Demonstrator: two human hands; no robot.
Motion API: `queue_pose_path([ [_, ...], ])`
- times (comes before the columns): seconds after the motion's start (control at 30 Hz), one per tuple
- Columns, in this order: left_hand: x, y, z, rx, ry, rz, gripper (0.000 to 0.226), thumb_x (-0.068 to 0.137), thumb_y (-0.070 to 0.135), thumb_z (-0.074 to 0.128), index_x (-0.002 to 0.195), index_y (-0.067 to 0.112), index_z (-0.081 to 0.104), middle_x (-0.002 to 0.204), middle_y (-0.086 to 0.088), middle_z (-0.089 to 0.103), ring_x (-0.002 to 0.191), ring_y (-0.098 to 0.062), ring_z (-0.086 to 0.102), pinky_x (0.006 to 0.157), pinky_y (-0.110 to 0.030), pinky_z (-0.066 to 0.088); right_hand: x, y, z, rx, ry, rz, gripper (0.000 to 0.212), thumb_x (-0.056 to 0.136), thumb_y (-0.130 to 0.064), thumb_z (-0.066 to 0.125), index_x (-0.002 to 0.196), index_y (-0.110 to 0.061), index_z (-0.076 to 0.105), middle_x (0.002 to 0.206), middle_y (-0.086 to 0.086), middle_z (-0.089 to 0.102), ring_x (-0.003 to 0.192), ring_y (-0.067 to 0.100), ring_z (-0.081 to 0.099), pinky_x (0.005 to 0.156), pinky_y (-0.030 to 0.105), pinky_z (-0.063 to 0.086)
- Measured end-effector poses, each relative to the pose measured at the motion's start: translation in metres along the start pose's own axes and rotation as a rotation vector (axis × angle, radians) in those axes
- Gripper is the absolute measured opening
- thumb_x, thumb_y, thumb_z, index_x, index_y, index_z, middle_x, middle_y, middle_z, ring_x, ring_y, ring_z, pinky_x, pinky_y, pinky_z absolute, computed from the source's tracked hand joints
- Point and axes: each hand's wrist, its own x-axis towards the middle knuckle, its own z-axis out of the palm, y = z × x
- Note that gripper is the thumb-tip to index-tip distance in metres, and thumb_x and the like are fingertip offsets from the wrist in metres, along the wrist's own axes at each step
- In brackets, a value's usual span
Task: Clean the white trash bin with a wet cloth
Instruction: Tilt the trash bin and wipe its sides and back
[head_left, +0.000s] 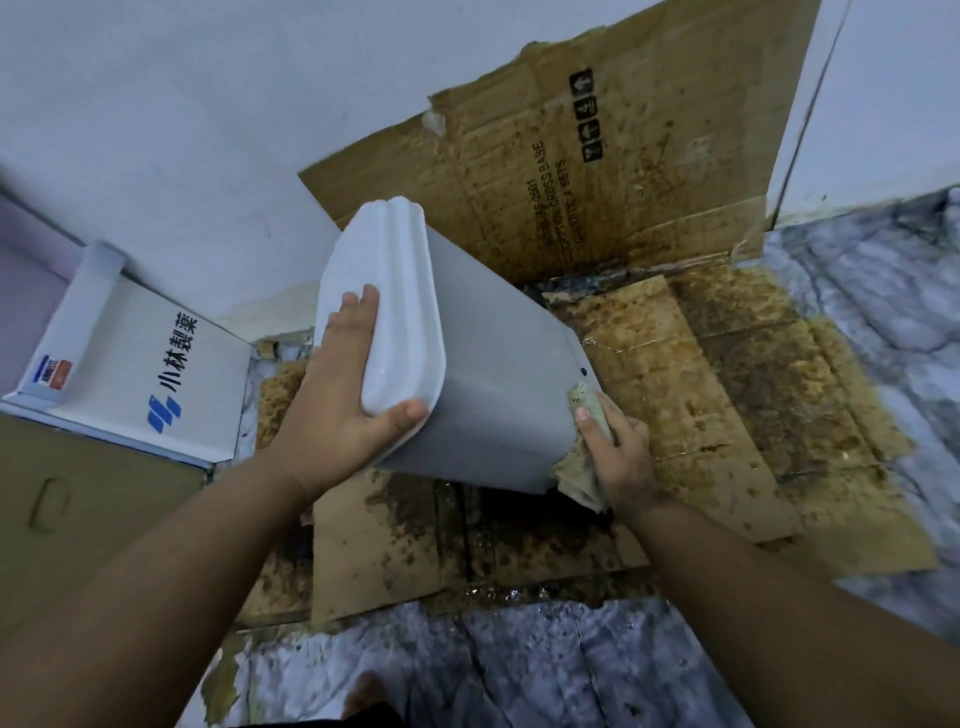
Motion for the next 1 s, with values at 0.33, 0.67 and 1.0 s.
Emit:
queue_pose_path([
  [0.33,0.031,0.076,-0.049,-0.208,-0.051,-0.247,0.132,0.056,0.095,0.051,0.162,0.026,0.013,0.166,0.001,0.028,0.149,-0.022,0.032,0.12,-0.044,0.029,-0.009,-0.109,-0.112,-0.213,-0.261,-0.096,0.026,0.093,-0.046,0.064,0.099,-0.023,0.076,0.09,-0.001,0.076,0.08,0.014,0.072,0.066,0.025,0.05],
  [0.67,0.001,0.093,-0.018,-0.3,-0.021,-0.395,0.108,0.077,0.07,0.067,0.161,0.029,0.013,0.166,-0.002,0.026,0.148,-0.029,0.034,0.109,-0.044,0.037,-0.021,-0.13,-0.154,-0.355,-0.396,-0.052,0.035,0.089,-0.041,0.07,0.117,-0.02,0.071,0.104,-0.004,0.071,0.089,0.008,0.066,0.064,0.016,0.047],
  [1.0,0.035,0.077,-0.016,-0.349,0.079,-0.492,0.075,0.084,0.07,0.065,0.137,0.022,0.042,0.122,-0.002,0.056,0.102,-0.018,0.058,0.079,-0.038,0.047,-0.026,-0.18,-0.084,-0.684,-0.301,-0.353,0.047,0.102,-0.051,0.04,0.144,-0.034,0.05,0.145,0.001,0.056,0.133,0.026,0.049,0.108,0.033,0.035],
])
